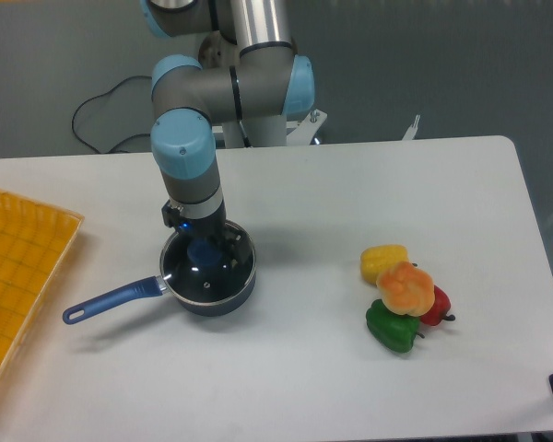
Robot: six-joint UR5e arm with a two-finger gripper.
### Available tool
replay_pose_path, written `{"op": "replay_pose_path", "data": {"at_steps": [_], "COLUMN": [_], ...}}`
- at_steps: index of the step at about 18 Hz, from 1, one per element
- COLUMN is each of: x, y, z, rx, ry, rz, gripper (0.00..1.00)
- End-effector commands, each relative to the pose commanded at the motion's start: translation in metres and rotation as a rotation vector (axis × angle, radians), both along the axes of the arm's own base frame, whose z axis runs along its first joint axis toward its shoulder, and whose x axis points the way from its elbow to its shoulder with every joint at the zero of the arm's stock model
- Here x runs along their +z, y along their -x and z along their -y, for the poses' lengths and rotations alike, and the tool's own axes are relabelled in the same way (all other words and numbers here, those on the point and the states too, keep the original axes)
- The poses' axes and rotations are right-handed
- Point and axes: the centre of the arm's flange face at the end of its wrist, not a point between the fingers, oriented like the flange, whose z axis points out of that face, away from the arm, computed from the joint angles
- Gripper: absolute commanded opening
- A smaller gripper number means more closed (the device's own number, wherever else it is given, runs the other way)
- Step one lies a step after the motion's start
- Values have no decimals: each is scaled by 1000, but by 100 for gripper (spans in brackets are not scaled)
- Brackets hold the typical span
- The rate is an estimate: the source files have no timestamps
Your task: Open the lid
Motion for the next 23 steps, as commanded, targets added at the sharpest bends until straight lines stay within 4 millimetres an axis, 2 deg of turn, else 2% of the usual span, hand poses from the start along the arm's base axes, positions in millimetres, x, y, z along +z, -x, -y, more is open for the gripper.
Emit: {"op": "replay_pose_path", "data": {"at_steps": [16,23], "x": [-6,-5], "y": [-4,-4], "z": [2,2], "rx": [-3,9], "ry": [12,10], "rz": [7,8], "gripper": [94,80]}}
